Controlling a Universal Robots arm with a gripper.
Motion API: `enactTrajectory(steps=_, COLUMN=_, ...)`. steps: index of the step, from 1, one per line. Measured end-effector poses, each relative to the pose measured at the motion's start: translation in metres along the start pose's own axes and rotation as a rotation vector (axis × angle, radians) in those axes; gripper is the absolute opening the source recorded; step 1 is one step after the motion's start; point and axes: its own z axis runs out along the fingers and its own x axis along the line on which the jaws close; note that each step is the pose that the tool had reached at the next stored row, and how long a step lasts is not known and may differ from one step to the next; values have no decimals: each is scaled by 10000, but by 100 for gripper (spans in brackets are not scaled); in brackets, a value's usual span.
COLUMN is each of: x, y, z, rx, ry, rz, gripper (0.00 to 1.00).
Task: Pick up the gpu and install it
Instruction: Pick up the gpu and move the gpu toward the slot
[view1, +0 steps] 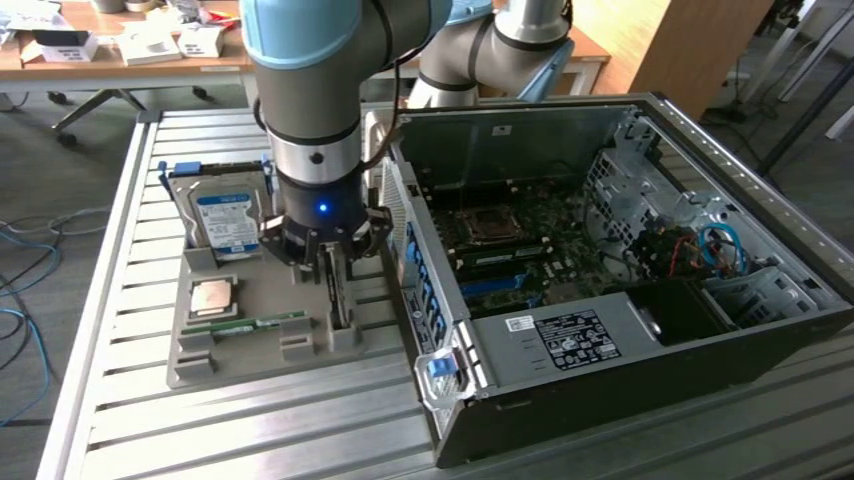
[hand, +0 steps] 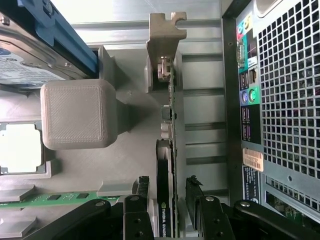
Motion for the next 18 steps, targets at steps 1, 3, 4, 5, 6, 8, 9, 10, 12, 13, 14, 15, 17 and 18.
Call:
enactTrajectory(steps=1, x=0, y=1, z=2, rx=2, ry=1, rz=1, gripper=43)
enactTrajectory(steps=3, x=1, y=4, z=8, rx=0, ry=0, rz=1, gripper=43)
enactTrajectory(steps=4, x=1, y=5, z=12, rx=-1, ry=-1, rz=0, gripper=43)
enactTrajectory(steps=5, x=1, y=7, z=17, rx=-1, ry=-1, rz=0, gripper=43)
enactTrajectory(steps=6, x=3, y=11, z=23, rx=-1, ry=-1, rz=2, gripper=43)
enactTrajectory(steps=8, x=3, y=25, z=34, rx=-1, ry=-2, rz=0, gripper=43)
enactTrajectory(steps=9, x=4, y=35, z=38, rx=-1, ry=-1, rz=0, gripper=43)
enactTrajectory(steps=10, x=6, y=46, z=41, rx=0, ry=-1, rz=0, gripper=43)
enactTrajectory(steps=12, x=8, y=61, z=47, rx=-1, ry=-2, rz=-1, gripper=43)
enactTrajectory(steps=13, x=10, y=65, z=49, rx=-3, ry=-3, rz=0, gripper=43)
enactTrajectory(steps=14, x=14, y=67, z=50, rx=-2, ry=-2, rz=0, gripper=43)
enactTrajectory(steps=15, x=18, y=69, z=50, rx=0, ry=0, rz=0, gripper=43)
enactTrajectory(steps=17, x=24, y=70, z=53, rx=-1, ry=-1, rz=0, gripper=43)
enactTrajectory(steps=18, x=25, y=70, z=53, rx=0, ry=-1, rz=-1, gripper=43)
